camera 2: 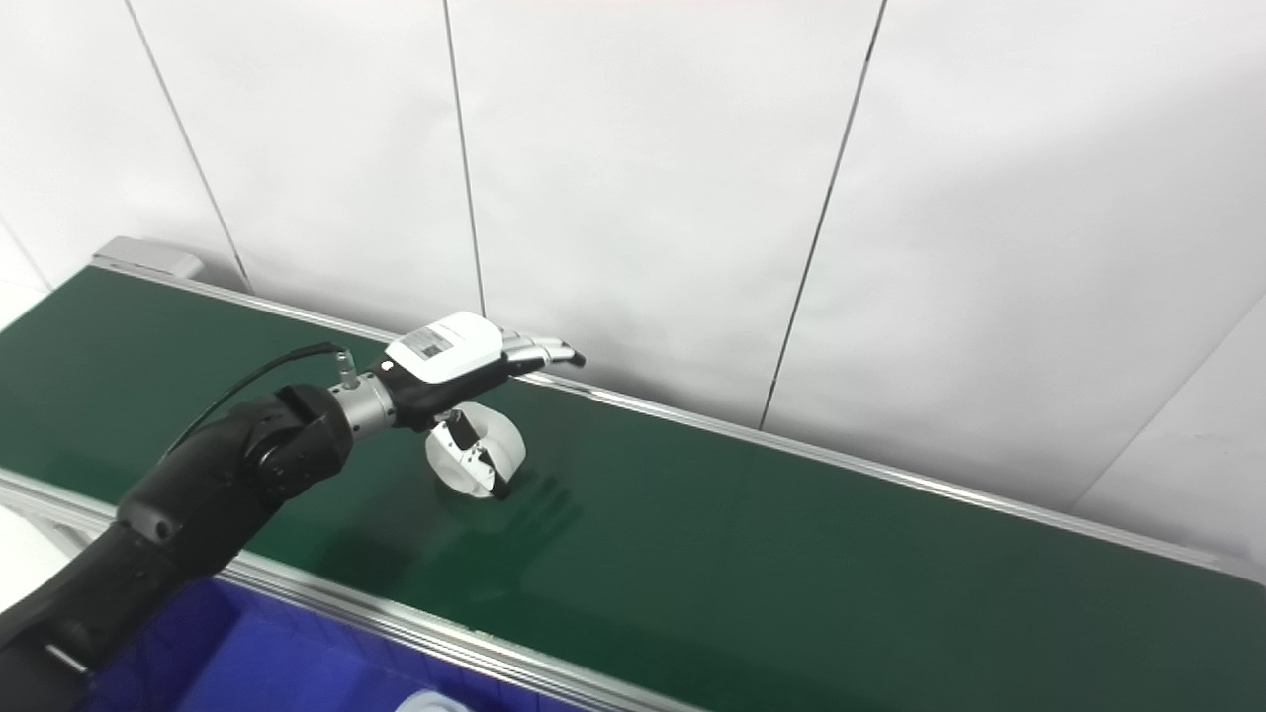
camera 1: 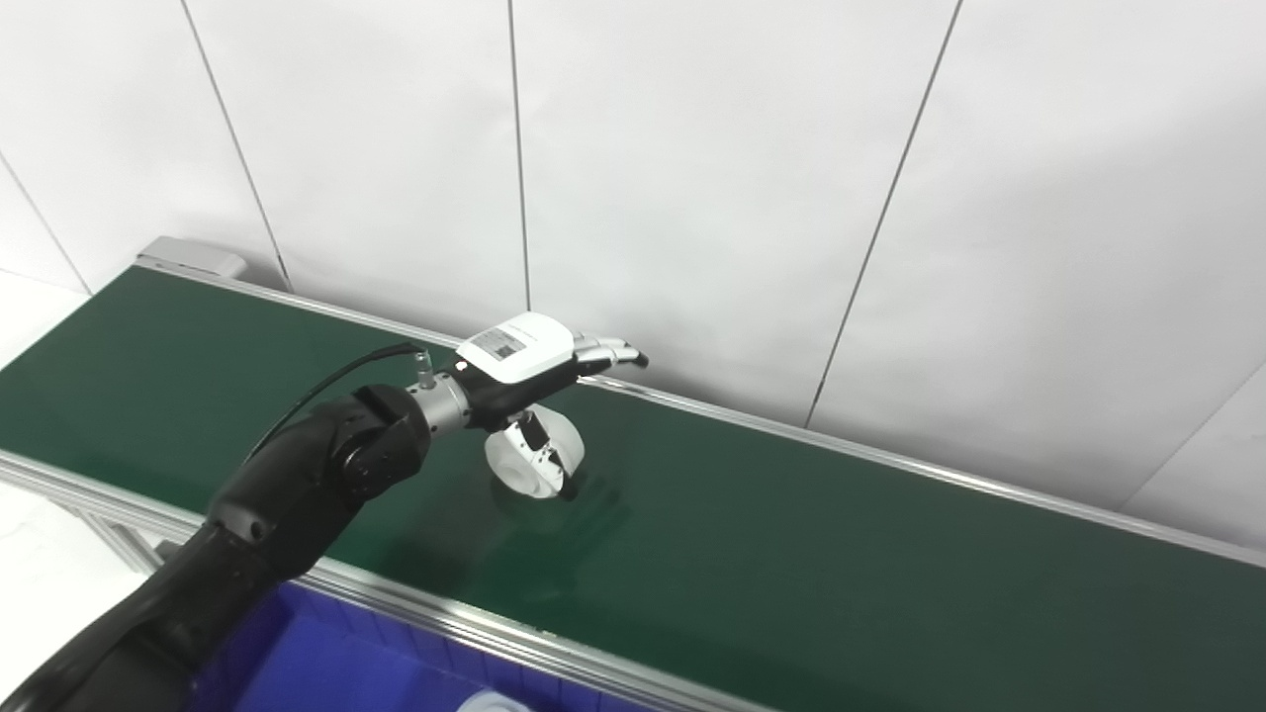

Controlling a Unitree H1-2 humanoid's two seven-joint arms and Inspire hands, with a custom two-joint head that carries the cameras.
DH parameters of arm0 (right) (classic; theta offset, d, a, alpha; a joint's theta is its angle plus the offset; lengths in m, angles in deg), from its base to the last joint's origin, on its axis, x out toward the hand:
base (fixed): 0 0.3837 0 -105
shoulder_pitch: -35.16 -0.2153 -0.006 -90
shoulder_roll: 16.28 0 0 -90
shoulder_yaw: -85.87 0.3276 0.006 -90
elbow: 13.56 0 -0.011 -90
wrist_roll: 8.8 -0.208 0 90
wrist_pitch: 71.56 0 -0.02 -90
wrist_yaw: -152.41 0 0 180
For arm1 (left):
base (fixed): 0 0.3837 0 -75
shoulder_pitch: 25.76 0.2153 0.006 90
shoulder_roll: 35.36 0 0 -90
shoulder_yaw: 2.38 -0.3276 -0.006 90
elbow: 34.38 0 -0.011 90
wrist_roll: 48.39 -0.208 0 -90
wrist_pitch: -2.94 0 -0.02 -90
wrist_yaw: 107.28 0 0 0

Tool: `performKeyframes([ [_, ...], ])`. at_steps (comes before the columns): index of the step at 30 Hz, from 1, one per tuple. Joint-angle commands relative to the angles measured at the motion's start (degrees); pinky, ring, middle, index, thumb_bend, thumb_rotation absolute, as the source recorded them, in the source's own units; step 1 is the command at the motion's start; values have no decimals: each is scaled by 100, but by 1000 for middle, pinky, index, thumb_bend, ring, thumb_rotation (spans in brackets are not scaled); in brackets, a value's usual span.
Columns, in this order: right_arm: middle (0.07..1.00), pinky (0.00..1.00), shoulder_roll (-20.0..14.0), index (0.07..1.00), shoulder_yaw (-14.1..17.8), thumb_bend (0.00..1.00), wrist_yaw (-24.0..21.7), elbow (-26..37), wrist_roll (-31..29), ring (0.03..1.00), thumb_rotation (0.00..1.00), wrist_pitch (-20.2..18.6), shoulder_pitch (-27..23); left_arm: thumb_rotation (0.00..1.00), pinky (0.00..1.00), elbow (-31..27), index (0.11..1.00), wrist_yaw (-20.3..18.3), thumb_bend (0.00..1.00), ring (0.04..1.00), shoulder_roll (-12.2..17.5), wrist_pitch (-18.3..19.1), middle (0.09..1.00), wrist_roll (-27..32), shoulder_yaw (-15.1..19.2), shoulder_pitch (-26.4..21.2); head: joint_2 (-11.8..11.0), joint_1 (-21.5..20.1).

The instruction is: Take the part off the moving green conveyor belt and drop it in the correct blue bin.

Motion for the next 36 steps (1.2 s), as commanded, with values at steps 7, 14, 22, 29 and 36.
performKeyframes([
  [7, 1000, 1000, 65, 1000, -71, 921, -54, 309, 2, 1000, 1000, 102, 169, 370, 880, 150, 906, -453, 1000, 930, 276, 73, 936, -198, -305, -476, 38, -19],
  [14, 1000, 1000, 36, 1000, -94, 918, -87, 390, -26, 1000, 1000, 59, 201, 306, 853, 222, 905, 252, 971, 915, 223, 377, 937, -1093, -421, -378, 79, -39],
  [22, 1000, 1000, 23, 1000, -104, 894, -72, 439, 22, 1000, 1000, 110, 258, 92, 797, 495, 786, 1036, 900, 834, 174, 838, 835, -2043, -816, -396, 109, -30],
  [29, 1000, 1000, 16, 1000, -124, 895, -101, 482, -36, 1000, 1000, 56, 275, 7, 499, 965, 491, 2072, 538, 513, 91, 499, 530, -1765, -837, -464, 139, -41],
  [36, 1000, 1000, 12, 1000, -128, 892, -106, 513, -46, 1000, 1000, 33, 283, 0, 460, 932, 480, 2045, 523, 462, 67, 236, 496, -1467, -877, -417, 157, -45],
])
